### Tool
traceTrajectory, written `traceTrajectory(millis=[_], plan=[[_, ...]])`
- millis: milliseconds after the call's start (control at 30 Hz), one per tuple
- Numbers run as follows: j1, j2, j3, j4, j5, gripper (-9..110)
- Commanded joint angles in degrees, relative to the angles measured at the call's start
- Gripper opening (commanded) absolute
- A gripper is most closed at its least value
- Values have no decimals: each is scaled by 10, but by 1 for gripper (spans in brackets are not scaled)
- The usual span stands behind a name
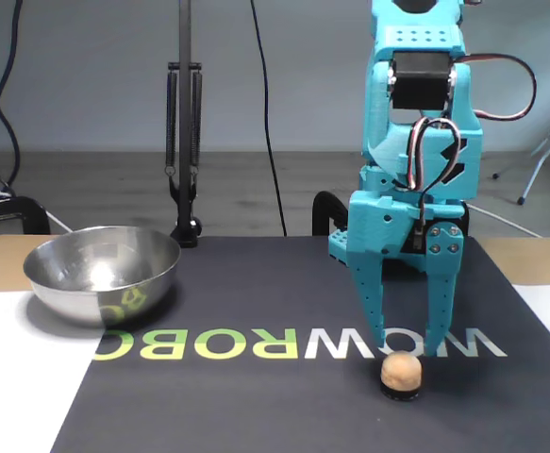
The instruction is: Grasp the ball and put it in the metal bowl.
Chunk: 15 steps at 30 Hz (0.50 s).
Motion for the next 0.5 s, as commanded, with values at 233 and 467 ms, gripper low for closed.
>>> traceTrajectory(millis=[233, 467], plan=[[0, -6, -11, -9, -3, 49], [-1, -12, -11, -39, 0, 49]])
